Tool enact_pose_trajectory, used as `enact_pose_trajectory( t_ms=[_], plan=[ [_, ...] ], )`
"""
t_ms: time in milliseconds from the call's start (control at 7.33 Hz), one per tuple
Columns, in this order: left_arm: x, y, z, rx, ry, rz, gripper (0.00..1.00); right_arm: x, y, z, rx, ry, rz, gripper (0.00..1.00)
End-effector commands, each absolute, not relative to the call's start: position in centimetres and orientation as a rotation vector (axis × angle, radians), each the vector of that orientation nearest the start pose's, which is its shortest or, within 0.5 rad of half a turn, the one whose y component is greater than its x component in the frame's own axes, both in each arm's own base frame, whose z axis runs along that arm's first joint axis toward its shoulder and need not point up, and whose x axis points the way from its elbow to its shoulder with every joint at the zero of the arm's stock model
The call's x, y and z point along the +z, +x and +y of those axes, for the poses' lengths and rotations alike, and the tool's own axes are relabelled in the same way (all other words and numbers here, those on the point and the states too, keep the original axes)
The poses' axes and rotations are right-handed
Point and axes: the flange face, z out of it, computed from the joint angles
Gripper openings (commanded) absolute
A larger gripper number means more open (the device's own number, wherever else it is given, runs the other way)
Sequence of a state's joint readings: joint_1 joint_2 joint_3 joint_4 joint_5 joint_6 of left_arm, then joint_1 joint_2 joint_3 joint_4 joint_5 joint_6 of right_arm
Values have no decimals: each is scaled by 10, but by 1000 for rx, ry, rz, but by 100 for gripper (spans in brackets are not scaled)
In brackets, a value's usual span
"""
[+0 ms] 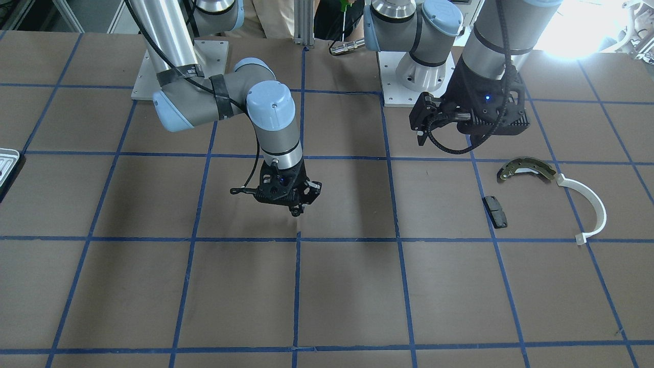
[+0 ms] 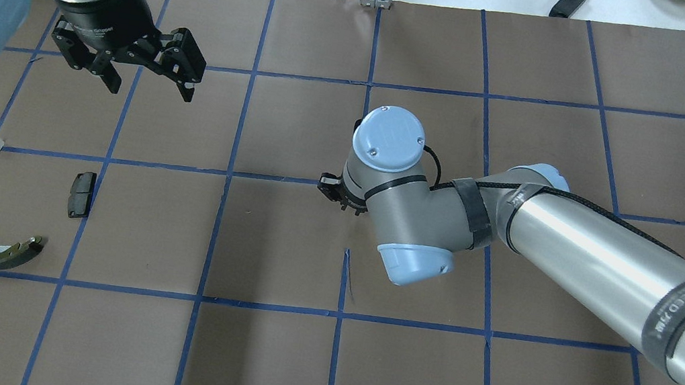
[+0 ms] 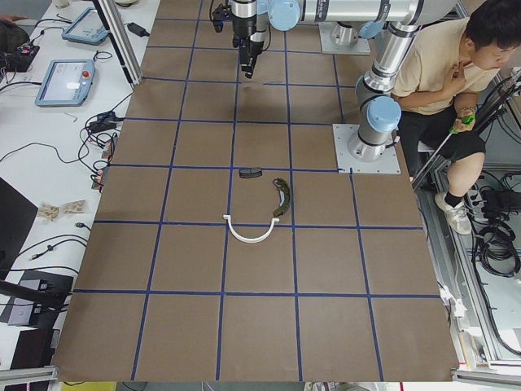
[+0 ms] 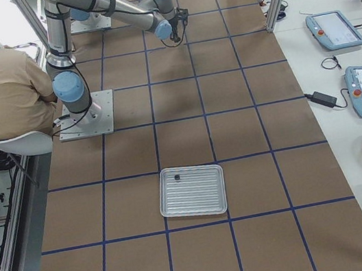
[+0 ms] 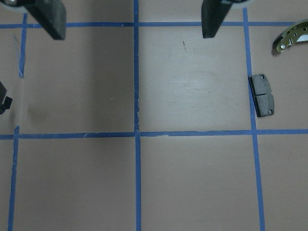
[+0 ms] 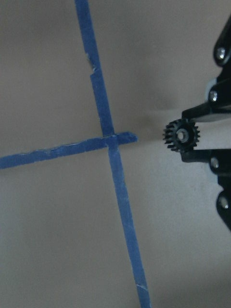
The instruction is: Place bearing gear from tray to pile
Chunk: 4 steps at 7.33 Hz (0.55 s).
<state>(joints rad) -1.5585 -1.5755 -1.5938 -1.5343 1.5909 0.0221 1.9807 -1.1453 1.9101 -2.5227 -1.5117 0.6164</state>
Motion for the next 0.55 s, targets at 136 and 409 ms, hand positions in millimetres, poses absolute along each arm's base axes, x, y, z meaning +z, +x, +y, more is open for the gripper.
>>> enact_pose_trajectory(
  t_ms=[136, 409],
  plan=[
    [479, -125, -496, -14, 24, 3120, 100, 206, 349, -482, -202, 231, 3010, 100],
    [479, -125, -496, -16, 14, 3120, 100, 264, 281, -505, -209, 216, 3030, 100]
  ],
)
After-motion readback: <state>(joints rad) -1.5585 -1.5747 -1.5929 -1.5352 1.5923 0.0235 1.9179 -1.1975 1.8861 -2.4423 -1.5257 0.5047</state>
